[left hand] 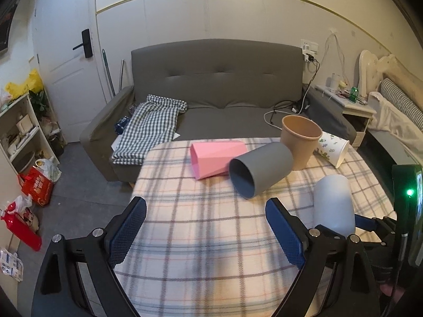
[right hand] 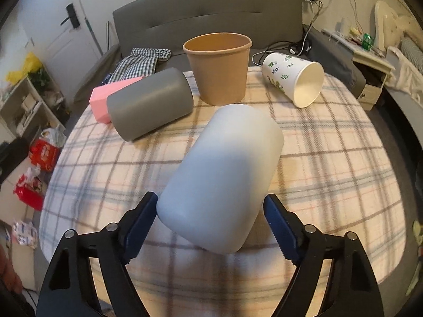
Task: Flip cup upside down
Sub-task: 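Close the right tool on the white cylinder while the left tool releases it, then rotate the white cylinder with the right tool and set it down, closed end up, then open the right tool and pull it back from the cylinder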
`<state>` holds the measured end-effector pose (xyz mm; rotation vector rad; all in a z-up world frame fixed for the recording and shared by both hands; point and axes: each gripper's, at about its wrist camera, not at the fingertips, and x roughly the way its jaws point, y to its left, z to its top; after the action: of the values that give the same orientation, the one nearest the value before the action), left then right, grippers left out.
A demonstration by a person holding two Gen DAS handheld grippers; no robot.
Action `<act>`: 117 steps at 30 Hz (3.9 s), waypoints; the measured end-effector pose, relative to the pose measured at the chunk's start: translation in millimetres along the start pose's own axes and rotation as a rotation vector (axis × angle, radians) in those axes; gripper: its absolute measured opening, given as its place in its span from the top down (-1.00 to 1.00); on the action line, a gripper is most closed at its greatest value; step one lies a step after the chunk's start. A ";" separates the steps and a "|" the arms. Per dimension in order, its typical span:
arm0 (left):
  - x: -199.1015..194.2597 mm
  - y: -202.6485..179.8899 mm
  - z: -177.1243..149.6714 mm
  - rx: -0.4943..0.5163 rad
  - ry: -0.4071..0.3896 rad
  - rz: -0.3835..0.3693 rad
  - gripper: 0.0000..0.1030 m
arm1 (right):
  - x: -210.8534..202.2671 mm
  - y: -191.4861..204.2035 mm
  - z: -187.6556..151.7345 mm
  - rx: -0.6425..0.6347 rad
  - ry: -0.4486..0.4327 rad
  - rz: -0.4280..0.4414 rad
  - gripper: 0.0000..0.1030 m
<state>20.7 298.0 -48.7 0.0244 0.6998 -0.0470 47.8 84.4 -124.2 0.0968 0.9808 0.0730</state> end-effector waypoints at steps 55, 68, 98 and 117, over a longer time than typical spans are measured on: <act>42.0 -61.2 5.0 0.027 0.020 -0.046 -0.83 | -34.5 -55.3 40.4 -0.069 -0.113 0.188 -0.39; 7.5 -75.0 11.6 0.049 -0.050 -0.001 -0.83 | -84.6 -66.7 42.0 -0.056 -0.223 0.147 -0.46; -52.2 -114.2 -11.3 0.117 -0.180 -0.030 -0.97 | -139.7 -137.0 -15.4 -0.005 -0.354 -0.122 -1.00; -48.7 -99.6 -14.4 0.063 -0.165 -0.010 -0.98 | -130.5 -125.3 -20.6 -0.055 -0.351 -0.141 -1.00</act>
<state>-30.8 200.9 -29.0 0.0771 0.5333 -0.0795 -39.4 -52.8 -42.2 -0.0106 0.6322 -0.0463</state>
